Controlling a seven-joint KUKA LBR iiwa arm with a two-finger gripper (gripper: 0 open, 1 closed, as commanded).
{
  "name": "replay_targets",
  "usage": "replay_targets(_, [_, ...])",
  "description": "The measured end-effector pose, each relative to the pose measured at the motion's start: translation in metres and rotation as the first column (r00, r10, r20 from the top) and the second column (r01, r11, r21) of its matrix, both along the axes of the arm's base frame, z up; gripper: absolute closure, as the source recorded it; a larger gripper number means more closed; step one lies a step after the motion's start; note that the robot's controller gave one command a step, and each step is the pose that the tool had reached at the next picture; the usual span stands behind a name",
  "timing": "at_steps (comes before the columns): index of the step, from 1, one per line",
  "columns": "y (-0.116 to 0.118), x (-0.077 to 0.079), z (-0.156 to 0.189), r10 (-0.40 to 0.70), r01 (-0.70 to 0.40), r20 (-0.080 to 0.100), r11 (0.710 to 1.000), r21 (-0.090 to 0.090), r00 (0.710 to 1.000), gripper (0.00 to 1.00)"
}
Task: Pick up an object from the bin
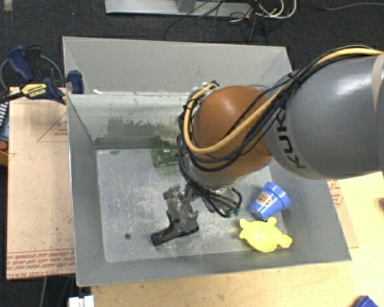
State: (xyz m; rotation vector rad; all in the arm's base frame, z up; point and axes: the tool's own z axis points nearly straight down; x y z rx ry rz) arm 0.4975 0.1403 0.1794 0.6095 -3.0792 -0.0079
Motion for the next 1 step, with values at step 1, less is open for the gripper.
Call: replay_targets(1, [-0.0167,0.0329,0.085,-0.085,0.085,0.005,0.996,0.002,0.996,1.0])
